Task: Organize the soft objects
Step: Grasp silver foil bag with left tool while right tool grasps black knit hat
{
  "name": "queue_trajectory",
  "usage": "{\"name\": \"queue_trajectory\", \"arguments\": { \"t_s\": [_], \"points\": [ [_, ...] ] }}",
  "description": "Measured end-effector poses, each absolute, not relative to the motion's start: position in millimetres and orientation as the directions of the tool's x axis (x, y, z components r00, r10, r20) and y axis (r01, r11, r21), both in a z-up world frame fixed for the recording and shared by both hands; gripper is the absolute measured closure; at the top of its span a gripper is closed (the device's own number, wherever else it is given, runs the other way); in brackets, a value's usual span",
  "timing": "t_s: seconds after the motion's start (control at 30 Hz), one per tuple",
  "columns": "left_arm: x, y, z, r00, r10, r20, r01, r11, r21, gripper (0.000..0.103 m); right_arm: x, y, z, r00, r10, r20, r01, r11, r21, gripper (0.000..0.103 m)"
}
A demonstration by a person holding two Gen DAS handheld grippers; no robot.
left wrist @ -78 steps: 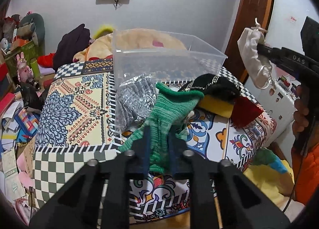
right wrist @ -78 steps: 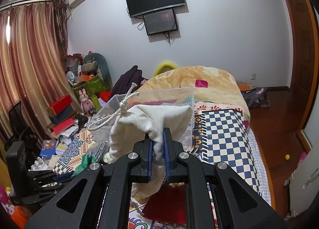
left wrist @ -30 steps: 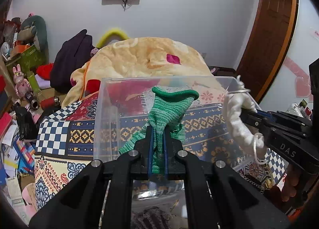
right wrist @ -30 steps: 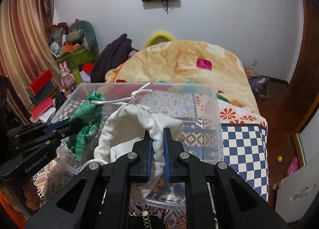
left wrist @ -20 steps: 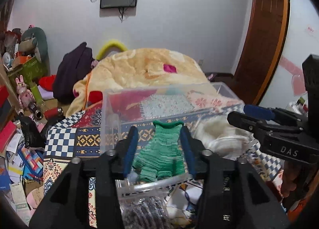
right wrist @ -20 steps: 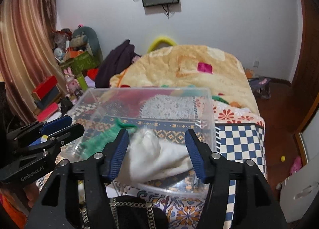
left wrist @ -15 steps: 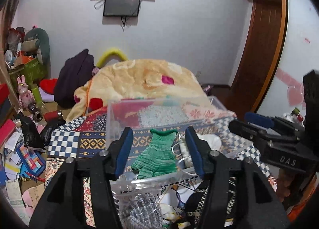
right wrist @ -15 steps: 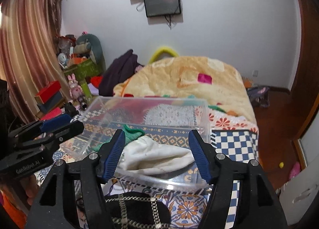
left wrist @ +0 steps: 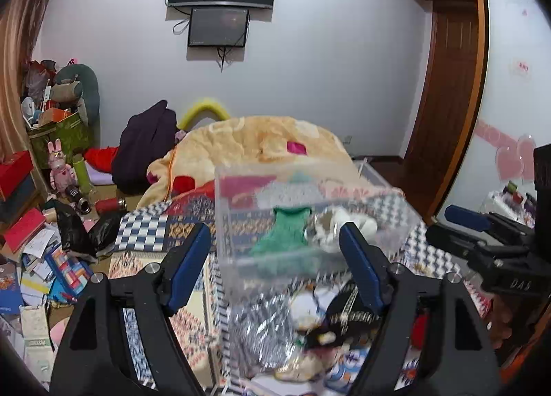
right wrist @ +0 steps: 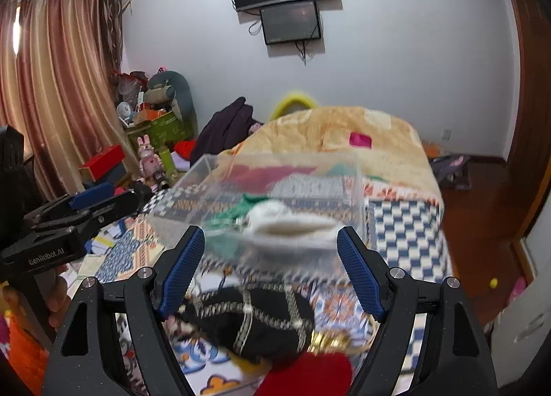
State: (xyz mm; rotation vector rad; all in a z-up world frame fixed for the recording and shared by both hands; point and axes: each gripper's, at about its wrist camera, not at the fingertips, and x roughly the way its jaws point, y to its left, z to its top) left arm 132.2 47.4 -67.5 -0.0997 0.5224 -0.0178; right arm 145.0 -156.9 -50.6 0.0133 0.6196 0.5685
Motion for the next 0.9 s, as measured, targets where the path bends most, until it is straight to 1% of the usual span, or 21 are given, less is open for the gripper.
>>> {"name": "queue_trajectory", "arguments": {
  "t_s": [0.2, 0.33, 0.47, 0.53, 0.57, 0.63, 0.7, 0.77, 0.8, 0.83, 0.87, 0.9],
  "points": [
    [124.5, 54.7, -97.7, 0.839, -0.061, -0.541, -0.039, 0.984, -0.172, 0.026, 141.1, -155.8, -80.4, 0.593, 0.529, -0.607, -0.501, 0.833, 0.236, 0.026],
    [127.4, 54.2, -118.9, 0.81, -0.014, -0.586, -0.074, 0.989, -0.127, 0.026, 133.5, -150.2, -96.8, 0.559, 0.531, -0.637, -0.517, 0.824, 0.233, 0.026],
    [127.3, 57.0, -138.6, 0.784, -0.013, -0.62, -0.086, 0.988, -0.128, 0.026, 134.0, -145.6, -106.3, 0.541, 0.533, -0.651, -0.519, 0.82, 0.241, 0.027],
    [127.9, 60.0, -145.7, 0.773, -0.005, -0.635, -0.098, 0.987, -0.127, 0.026, 134.8, -146.7, -107.2, 0.536, 0.543, -0.647, -0.523, 0.815, 0.25, 0.04],
    [128.1, 61.4, -148.3, 0.768, -0.001, -0.64, -0.106, 0.986, -0.128, 0.026, 134.1, -146.9, -106.6, 0.536, 0.546, -0.644, -0.528, 0.812, 0.25, 0.045],
    [130.0, 66.4, -154.9, 0.756, -0.005, -0.655, -0.118, 0.983, -0.144, 0.026, 132.6, -146.7, -104.5, 0.539, 0.55, -0.638, -0.534, 0.809, 0.247, 0.058],
    [131.1, 69.6, -160.5, 0.747, -0.013, -0.665, -0.125, 0.979, -0.16, 0.027, 131.8, -146.1, -104.0, 0.537, 0.554, -0.636, -0.539, 0.806, 0.246, 0.067],
    [131.5, 70.1, -163.7, 0.742, -0.02, -0.67, -0.123, 0.978, -0.166, 0.032, 131.0, -146.3, -104.7, 0.539, 0.555, -0.634, -0.536, 0.806, 0.251, 0.073],
    [131.6, 70.0, -165.6, 0.738, -0.03, -0.674, -0.117, 0.978, -0.171, 0.037, 131.3, -146.7, -105.0, 0.535, 0.56, -0.633, -0.535, 0.804, 0.259, 0.078],
    [131.7, 69.1, -166.5, 0.736, -0.037, -0.676, -0.112, 0.978, -0.174, 0.042, 130.9, -148.3, -105.0, 0.535, 0.564, -0.63, -0.533, 0.803, 0.266, 0.082],
    [131.5, 68.6, -167.3, 0.735, -0.044, -0.677, -0.105, 0.978, -0.178, 0.044, 131.1, -149.0, -104.4, 0.537, 0.567, -0.625, -0.532, 0.802, 0.271, 0.082],
    [131.3, 67.6, -167.5, 0.735, -0.049, -0.677, -0.101, 0.978, -0.18, 0.049, 130.5, -150.5, -103.1, 0.54, 0.57, -0.619, -0.532, 0.801, 0.274, 0.084]
  ]
}}
